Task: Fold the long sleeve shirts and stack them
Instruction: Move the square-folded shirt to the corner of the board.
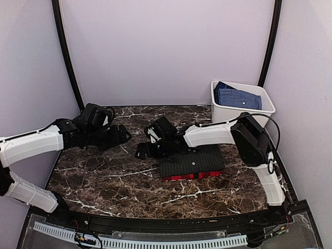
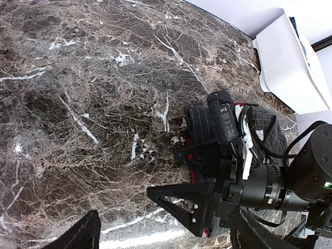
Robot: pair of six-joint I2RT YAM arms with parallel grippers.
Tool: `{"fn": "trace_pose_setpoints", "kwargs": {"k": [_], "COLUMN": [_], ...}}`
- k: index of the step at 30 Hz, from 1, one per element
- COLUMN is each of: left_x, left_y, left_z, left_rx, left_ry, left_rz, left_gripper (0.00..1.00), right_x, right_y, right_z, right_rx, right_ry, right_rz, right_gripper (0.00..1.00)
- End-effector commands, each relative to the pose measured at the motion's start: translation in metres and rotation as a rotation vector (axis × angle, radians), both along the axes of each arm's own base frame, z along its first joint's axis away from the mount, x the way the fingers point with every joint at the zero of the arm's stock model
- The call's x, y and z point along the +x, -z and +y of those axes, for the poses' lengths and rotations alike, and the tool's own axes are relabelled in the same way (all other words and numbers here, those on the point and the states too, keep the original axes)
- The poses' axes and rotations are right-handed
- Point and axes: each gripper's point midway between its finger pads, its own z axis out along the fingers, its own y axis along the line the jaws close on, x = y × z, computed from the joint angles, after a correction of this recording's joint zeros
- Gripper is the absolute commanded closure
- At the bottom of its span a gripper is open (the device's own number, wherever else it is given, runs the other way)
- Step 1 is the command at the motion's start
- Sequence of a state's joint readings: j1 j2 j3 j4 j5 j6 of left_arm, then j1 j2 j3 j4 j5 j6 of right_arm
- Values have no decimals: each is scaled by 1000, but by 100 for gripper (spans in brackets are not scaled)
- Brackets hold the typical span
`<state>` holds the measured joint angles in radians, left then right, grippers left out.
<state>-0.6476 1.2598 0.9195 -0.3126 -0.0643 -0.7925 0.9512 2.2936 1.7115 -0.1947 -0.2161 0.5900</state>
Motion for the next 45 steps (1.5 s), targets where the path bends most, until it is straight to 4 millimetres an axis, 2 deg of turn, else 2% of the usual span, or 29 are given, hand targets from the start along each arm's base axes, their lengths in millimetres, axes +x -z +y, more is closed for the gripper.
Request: {"fn": "trace_pose_setpoints", "kwargs": {"k": [1,9,17,27,38,45], "left_x": [-5,-2,1,2,3,2], "left_y": [6,11,18,20,17,16], "left_z": [8,4,-3,-8,-11,-10], "left_rx": [33,31,15,2,-13,-12], "left_ry": [2,14,27,37,40,37], "left_rz": [12,19,35,43,43,45], "left_gripper": [16,16,16,16,16,16], "right_x": [8,18,26,30,20,12], "right_y": [2,16,12,11,13,18], "right_z": [-1,-39,-83,-148,-196,-234], "right_rx": [14,-8,-19,-40,-68,-87], "right_ry": [62,165,244,334,340,376], "right_rz": [-3,12,3,1,1,10], "right_gripper": [1,1,1,1,1,1]}}
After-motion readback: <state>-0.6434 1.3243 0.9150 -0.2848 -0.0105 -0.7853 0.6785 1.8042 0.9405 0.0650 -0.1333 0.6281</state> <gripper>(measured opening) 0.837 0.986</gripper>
